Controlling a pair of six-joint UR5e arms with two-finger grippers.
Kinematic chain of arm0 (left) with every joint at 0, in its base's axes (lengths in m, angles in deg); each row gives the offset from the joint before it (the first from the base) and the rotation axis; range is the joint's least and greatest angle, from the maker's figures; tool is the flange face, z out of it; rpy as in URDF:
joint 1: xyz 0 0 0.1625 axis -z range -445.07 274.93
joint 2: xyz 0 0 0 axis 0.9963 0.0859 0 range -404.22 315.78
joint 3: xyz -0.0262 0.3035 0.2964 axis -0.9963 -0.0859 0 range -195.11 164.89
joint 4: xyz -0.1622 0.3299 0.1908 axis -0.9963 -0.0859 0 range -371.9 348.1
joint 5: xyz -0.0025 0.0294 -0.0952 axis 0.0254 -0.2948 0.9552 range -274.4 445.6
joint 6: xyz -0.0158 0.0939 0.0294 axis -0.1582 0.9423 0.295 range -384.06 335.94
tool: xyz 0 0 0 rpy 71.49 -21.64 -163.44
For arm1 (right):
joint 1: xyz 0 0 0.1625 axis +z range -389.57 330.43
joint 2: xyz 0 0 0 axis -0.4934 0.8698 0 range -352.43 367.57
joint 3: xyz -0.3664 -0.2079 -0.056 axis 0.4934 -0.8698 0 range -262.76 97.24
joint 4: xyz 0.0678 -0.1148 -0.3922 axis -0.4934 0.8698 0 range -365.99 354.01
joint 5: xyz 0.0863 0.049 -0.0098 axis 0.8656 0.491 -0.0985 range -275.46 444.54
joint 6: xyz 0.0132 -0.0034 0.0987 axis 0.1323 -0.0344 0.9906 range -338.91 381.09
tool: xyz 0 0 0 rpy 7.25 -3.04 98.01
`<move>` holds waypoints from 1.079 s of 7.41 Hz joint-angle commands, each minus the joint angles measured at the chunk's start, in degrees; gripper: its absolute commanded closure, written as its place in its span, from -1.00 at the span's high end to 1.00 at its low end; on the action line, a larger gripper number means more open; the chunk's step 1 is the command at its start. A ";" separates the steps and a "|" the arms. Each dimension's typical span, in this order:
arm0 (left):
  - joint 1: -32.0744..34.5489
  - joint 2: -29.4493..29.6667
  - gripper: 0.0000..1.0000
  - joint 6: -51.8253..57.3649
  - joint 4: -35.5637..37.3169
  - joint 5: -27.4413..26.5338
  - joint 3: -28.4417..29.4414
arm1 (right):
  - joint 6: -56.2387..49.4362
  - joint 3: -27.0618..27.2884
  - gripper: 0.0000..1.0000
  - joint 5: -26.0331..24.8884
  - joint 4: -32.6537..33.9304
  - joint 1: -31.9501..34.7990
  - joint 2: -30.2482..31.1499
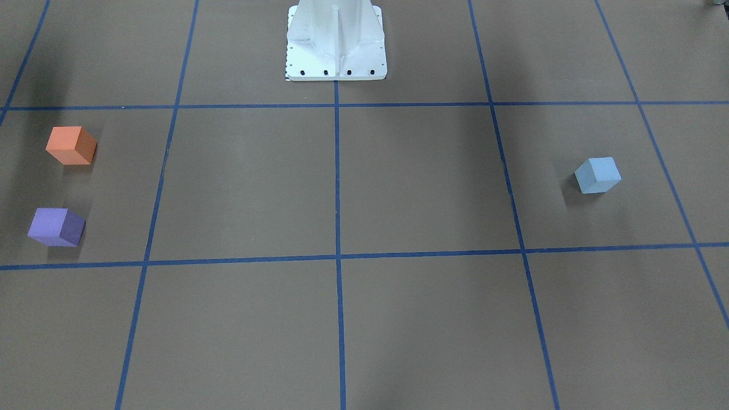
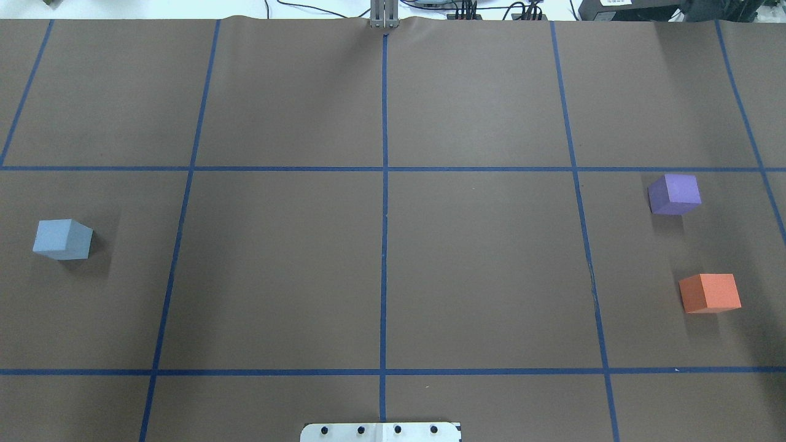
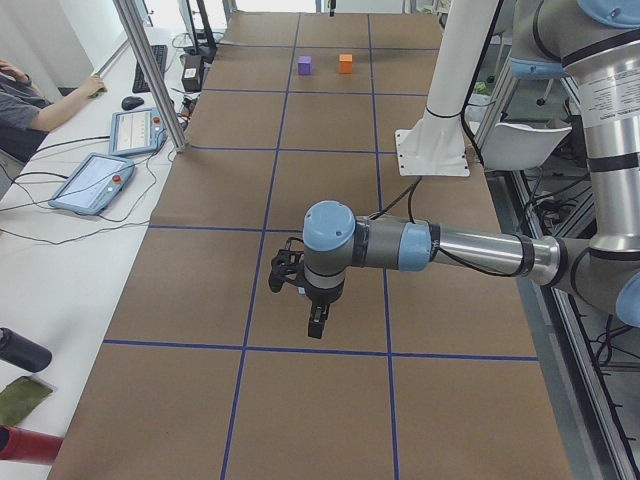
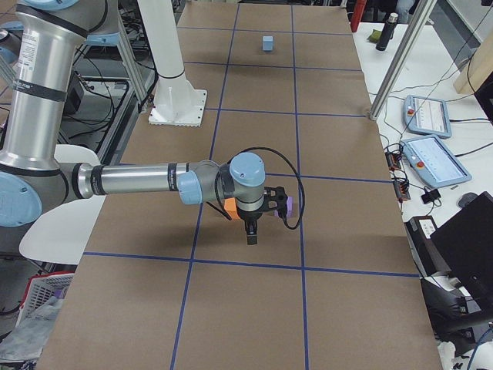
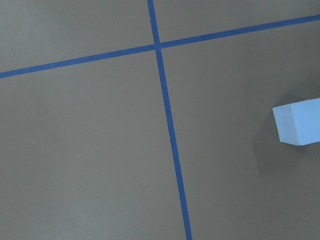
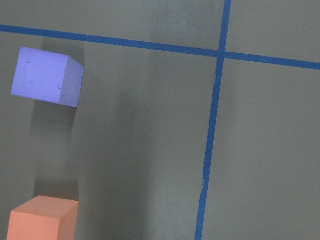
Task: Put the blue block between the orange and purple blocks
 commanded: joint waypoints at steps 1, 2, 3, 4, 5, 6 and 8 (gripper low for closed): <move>0.00 0.12 1.00 0.41 -0.35 -0.17 0.21 | 0.00 0.04 1.00 0.06 -0.06 -0.09 -0.01; 0.00 0.38 1.00 0.32 -0.61 0.01 0.04 | 0.00 0.04 1.00 0.15 -0.06 -0.26 -0.19; -0.09 1.42 1.00 0.32 -1.23 0.01 0.12 | 0.35 0.04 1.00 0.15 -0.06 -0.79 -0.80; -0.09 2.22 1.00 0.23 -1.41 -0.43 0.47 | 1.13 0.04 1.00 -0.02 -0.06 -1.40 -1.67; -0.18 3.01 1.00 -0.12 -2.02 -0.08 0.48 | 2.97 -0.05 1.00 -0.29 -0.06 -2.54 -2.73; -0.35 5.97 1.00 -0.47 -2.98 0.18 3.17 | 3.86 0.04 1.00 -0.29 -0.06 -3.33 -3.17; -0.62 10.92 1.00 -1.17 -5.95 1.76 11.26 | 5.09 0.04 1.00 -0.29 -0.06 -4.22 -4.57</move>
